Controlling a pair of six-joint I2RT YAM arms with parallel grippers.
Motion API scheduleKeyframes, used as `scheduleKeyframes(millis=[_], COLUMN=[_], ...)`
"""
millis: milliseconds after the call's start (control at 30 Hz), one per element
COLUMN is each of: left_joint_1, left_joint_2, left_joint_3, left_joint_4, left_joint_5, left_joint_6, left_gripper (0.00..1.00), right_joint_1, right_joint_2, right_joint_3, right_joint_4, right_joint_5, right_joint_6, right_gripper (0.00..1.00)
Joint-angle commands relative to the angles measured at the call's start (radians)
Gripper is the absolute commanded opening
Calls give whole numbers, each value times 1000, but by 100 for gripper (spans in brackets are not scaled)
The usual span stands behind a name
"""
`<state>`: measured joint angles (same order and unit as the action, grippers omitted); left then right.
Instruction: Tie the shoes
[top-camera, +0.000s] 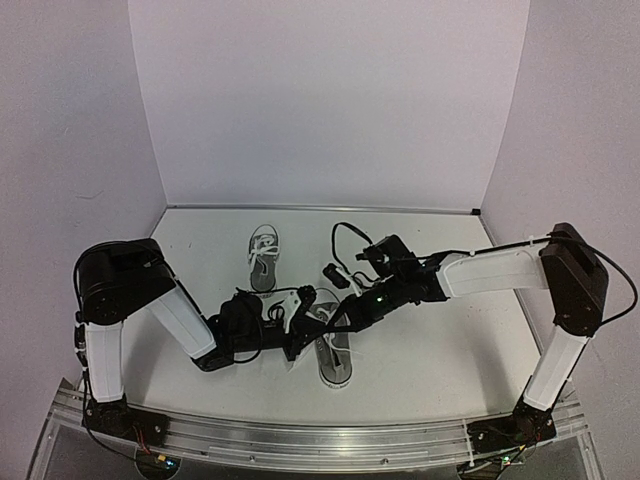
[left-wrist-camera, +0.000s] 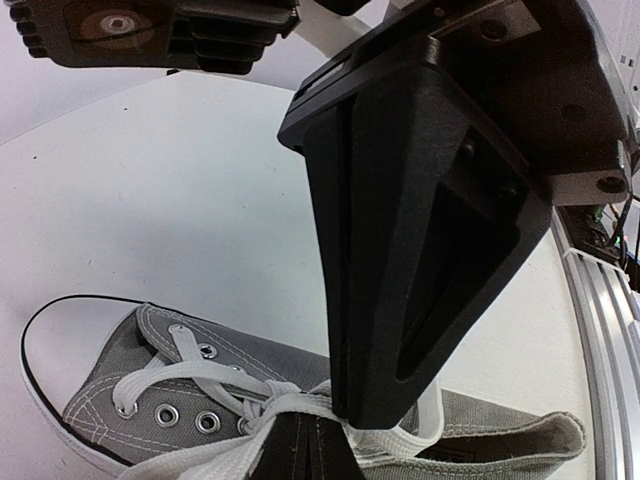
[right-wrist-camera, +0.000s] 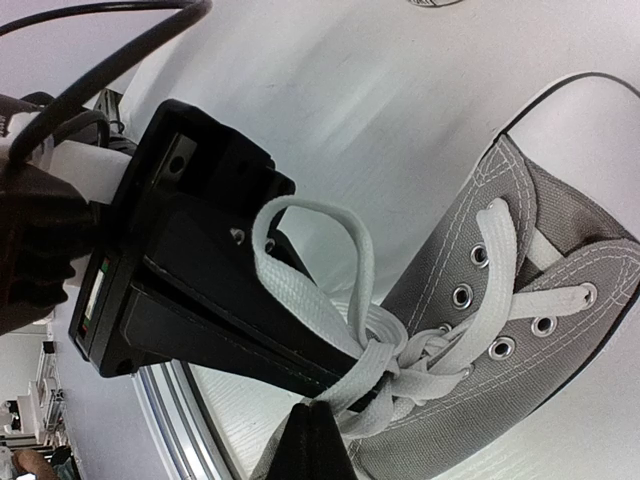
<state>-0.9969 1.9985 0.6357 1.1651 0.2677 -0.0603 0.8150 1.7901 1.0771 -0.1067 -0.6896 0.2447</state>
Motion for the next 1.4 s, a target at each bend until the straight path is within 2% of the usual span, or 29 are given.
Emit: scheduleKeyframes(millis=[0, 267, 500, 567, 733, 867, 1000, 1367], left_joint_1=[-12, -12, 7, 18, 28, 29, 31, 31], left_joint_2=[11, 35, 95, 113, 129, 132, 134, 128], left_joint_3=[32, 39, 43, 41, 29, 31, 33, 26], left_joint_4=[112, 167, 268, 313, 350, 349, 349, 348], left_joint_5=[127, 207, 191, 201, 206, 207, 206, 203], left_joint_6=[-36, -62, -114, -145, -164, -164, -164, -155], left_gripper=[0, 0, 0, 0, 0, 0, 0, 0], right_joint_1=[8, 8, 9, 9, -14, -32, -50, -63], right_joint_2=[-19, -33, -27, -30, -88, -137, -161, -71], right_joint_3=[15, 11, 2, -3, -24, -37, -60, -123], right_joint_4=[26, 28, 36, 36, 37, 45, 51, 96], right_joint_5=[11, 6, -30, -32, -22, -23, -13, -35], right_joint_6=[8, 12, 10, 9, 13, 23, 36, 29], right_gripper=[0, 0, 0, 3, 20, 25, 26, 24])
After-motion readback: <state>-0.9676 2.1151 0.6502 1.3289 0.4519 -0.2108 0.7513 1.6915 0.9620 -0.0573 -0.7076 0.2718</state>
